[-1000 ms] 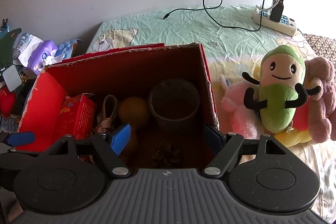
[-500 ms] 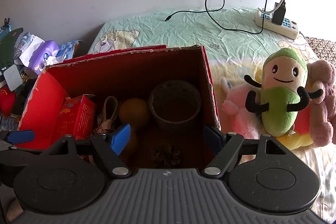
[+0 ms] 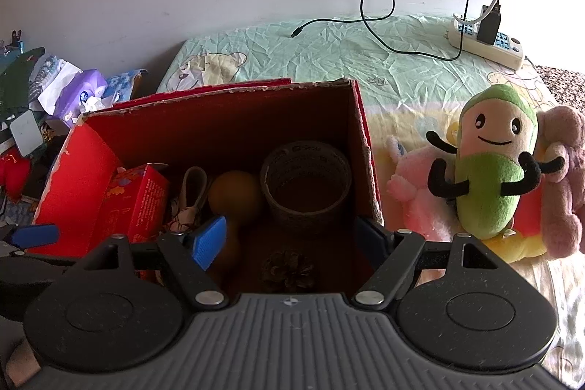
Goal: Organize objects
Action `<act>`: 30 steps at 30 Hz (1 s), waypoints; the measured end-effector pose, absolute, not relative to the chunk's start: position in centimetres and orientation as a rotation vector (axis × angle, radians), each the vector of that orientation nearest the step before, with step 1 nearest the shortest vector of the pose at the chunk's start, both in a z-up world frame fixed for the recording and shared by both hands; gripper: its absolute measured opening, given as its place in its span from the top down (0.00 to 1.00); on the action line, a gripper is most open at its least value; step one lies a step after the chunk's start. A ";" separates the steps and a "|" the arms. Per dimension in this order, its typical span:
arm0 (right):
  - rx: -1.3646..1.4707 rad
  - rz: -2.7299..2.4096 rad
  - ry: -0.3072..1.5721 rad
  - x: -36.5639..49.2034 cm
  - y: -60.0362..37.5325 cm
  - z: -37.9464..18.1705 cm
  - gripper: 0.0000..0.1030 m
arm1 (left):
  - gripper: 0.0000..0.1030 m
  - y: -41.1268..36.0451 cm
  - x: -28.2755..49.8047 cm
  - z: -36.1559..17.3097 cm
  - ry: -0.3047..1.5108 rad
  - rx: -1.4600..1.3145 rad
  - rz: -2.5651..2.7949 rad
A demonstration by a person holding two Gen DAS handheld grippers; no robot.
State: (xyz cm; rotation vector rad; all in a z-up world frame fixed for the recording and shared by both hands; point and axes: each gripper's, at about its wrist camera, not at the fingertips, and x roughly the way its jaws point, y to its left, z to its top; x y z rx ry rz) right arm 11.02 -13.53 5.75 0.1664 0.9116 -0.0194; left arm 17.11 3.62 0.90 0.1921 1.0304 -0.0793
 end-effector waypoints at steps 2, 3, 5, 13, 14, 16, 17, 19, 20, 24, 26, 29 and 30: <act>0.156 -0.014 0.914 11.0 -13.4 5.7 0.23 | 0.02 3.6 17.1 0.9 1.029 0.192 -0.079; 0.148 -0.011 0.916 11.0 -13.4 5.7 0.23 | 0.02 3.6 17.1 0.9 1.028 0.192 -0.080; 0.144 -0.005 0.917 11.0 -13.3 5.7 0.21 | 0.02 3.6 17.1 0.9 1.028 0.193 -0.083; 0.164 -0.004 0.914 11.0 -13.4 5.8 0.20 | 0.02 3.5 17.1 0.9 1.027 0.194 -0.084; 0.163 -0.004 0.914 11.1 -13.4 5.8 0.20 | 0.02 3.5 17.1 0.9 1.028 0.195 -0.084; 0.161 -0.005 0.912 11.0 -13.3 5.7 0.20 | 0.03 3.5 17.0 0.9 1.029 0.192 -0.085; 0.165 -0.006 0.910 11.0 -13.4 5.7 0.20 | 0.03 3.5 17.1 0.9 1.028 0.191 -0.086; 0.173 -0.007 0.909 11.0 -13.4 5.8 0.20 | 0.03 3.4 17.1 0.8 1.027 0.193 -0.084; 0.173 -0.007 0.908 11.0 -13.5 5.8 0.20 | 0.03 3.5 17.1 0.8 1.026 0.194 -0.086; 0.161 -0.008 0.908 11.0 -13.3 5.7 0.20 | 0.03 3.4 17.1 0.6 1.026 0.196 -0.089; 0.156 -0.013 0.906 11.0 -13.3 5.7 0.20 | 0.03 3.3 17.2 0.6 1.024 0.196 -0.091; 0.152 -0.014 0.904 11.0 -13.2 5.7 0.20 | 0.03 3.3 17.2 0.5 1.023 0.198 -0.091; 0.154 -0.014 0.904 11.0 -13.2 5.7 0.20 | 0.03 3.3 17.2 0.4 1.024 0.198 -0.091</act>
